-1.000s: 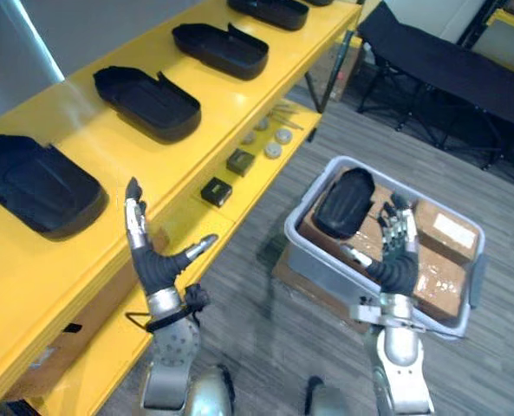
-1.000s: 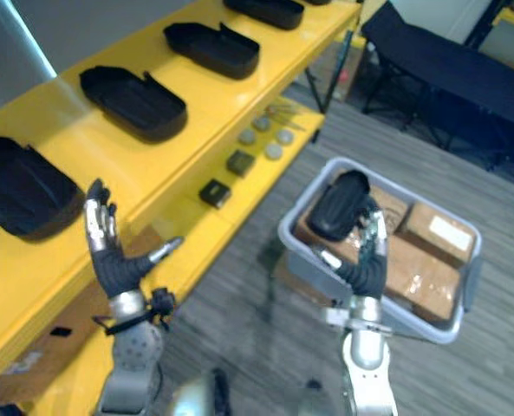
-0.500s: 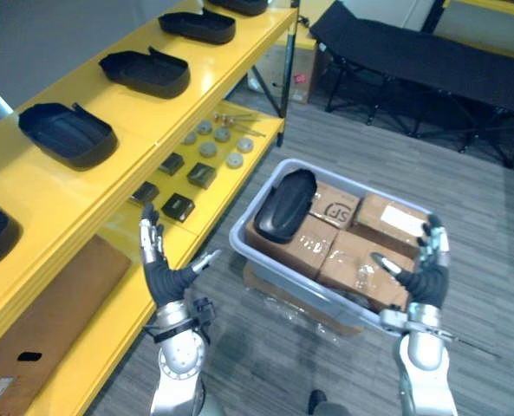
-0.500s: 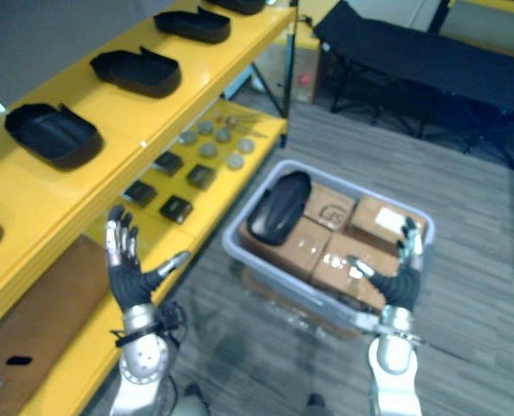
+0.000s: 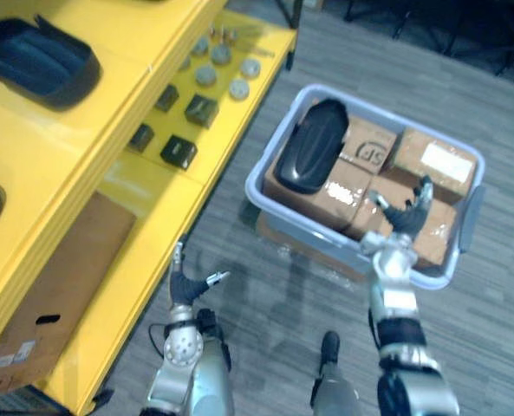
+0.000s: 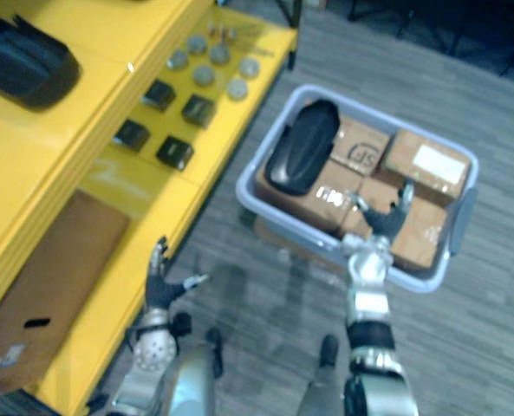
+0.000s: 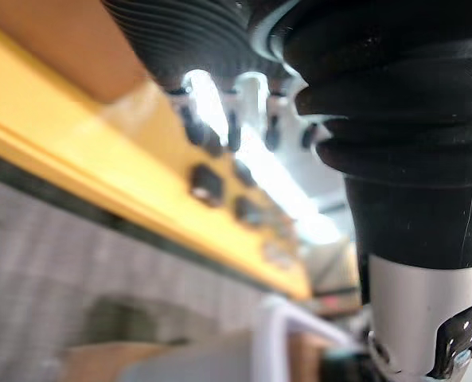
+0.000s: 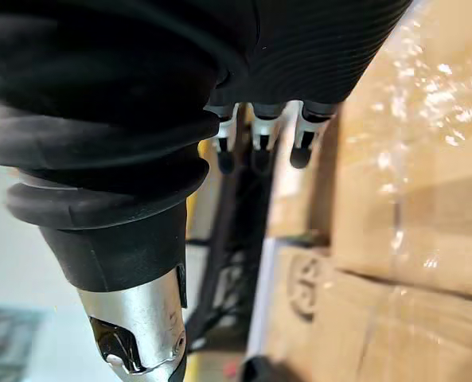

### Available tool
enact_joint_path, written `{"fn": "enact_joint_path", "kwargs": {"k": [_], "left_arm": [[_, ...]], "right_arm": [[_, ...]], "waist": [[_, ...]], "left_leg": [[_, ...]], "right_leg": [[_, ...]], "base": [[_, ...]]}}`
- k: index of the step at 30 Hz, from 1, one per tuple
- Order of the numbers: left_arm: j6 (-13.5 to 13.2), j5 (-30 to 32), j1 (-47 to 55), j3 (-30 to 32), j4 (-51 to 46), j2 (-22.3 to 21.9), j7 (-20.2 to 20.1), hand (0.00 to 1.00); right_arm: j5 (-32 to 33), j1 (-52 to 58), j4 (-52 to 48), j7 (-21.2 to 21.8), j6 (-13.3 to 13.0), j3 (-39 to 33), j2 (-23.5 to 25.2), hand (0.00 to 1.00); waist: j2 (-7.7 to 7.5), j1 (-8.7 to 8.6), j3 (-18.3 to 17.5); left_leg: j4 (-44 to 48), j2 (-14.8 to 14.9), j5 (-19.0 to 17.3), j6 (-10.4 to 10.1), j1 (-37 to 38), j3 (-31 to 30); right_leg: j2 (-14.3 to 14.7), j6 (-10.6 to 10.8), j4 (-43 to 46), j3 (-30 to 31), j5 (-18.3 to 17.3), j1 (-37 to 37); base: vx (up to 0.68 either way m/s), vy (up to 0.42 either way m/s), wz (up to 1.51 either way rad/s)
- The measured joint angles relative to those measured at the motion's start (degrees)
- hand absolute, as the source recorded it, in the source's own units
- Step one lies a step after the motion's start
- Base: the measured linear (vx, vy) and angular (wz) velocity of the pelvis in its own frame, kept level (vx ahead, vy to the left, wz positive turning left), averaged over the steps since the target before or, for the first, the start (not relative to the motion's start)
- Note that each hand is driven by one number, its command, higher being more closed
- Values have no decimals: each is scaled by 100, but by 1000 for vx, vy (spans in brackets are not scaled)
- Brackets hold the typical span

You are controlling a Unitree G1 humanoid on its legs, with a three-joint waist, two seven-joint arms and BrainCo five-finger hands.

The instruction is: Walk over and take plastic housings, then place them on the shelf

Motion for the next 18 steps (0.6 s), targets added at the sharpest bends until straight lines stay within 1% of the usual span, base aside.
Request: {"fn": "enact_joint_path", "kwargs": {"k": [3, 4, 6, 7, 8, 9, 10, 13, 14, 16, 18], "left_arm": [[7, -38, -89, -56, 236, -19, 15, 0], [6, -77, -145, -89, 317, -18, 34, 0], [7, -98, -253, -183, 413, -12, 63, 0], [7, -99, -324, -235, 424, -8, 66, 0], [6, -101, -357, -252, 429, -8, 66, 0], [6, -114, -442, -304, 470, -15, 66, 0], [5, -231, -504, -396, 486, -7, 70, 0], [3, -270, -550, -524, 500, -3, 70, 0], [4, -277, -583, -605, 530, -5, 69, 0], [3, -285, -621, -741, 531, -6, 54, 0], [-6, -310, -692, -876, 531, -16, 34, 0]], "right_arm": [[90, -747, 636, -219, 54, -28, -496, 0], [137, -998, 887, -231, 57, -27, -673, 0], [257, -1345, 1265, -227, 64, 8, -899, 0], [353, -1557, 1467, -216, 70, 31, -1022, 0], [373, -1636, 1540, -213, 71, 42, -1068, 0], [382, -1817, 1748, -202, 81, 119, -1146, 0], [388, -2000, 1983, -182, 97, 262, -1231, 0], [471, -2374, 2347, -161, 124, 462, -1323, 0], [550, -2565, 2426, -91, 149, 614, -1378, 0], [562, -2723, 2468, -43, 149, 813, -1419, 0], [560, -2913, 2441, 99, 143, 1162, -1502, 0]], "waist": [[106, 15, 175], [110, 15, 258], [106, 29, 358], [106, 33, 433], [107, 41, 445], [113, 65, 481], [105, 68, 541], [108, 89, 578], [112, 108, 592], [112, 110, 593], [111, 109, 594]], "left_leg": [[-12, 1, 12, 11, -69, -105], [-18, 2, 12, 12, -66, -113], [-29, 5, 17, 20, -98, -117], [-33, 4, 34, 46, -133, -117], [-39, 4, 41, 58, -163, -117], [-80, -2, 60, 80, -191, -116], [-111, -6, 89, 89, -191, -118], [-116, -7, 98, 88, -248, -163], [-138, -6, 109, 77, -267, -188], [-203, -12, 144, 76, -267, -205], [-270, -15, 196, 70, -315, -263]], "right_leg": [[41, -45, -2, 0, 143, -66], [48, -78, -3, 0, 199, -76], [57, -72, -6, -1, 305, -134], [61, -121, -14, -3, 383, -178], [63, -101, -17, -3, 434, -220], [66, -146, -41, -11, 516, -263], [69, -140, -80, -17, 595, -263], [82, -148, -86, -132, 607, -284], [90, -148, -87, -174, 607, -297], [92, -148, -86, -195, 607, -310], [108, -149, -86, -300, 607, -351]], "base": [[-10, -1, 1], [-34, 12, -5], [-42, 20, -6], [-51, 24, -6], [-50, 24, -4], [-45, 22, -3], [-42, 22, -1], [-35, 16, 6], [-29, 3, 6], [-30, -2, 7], [-34, -8, 10]]}}
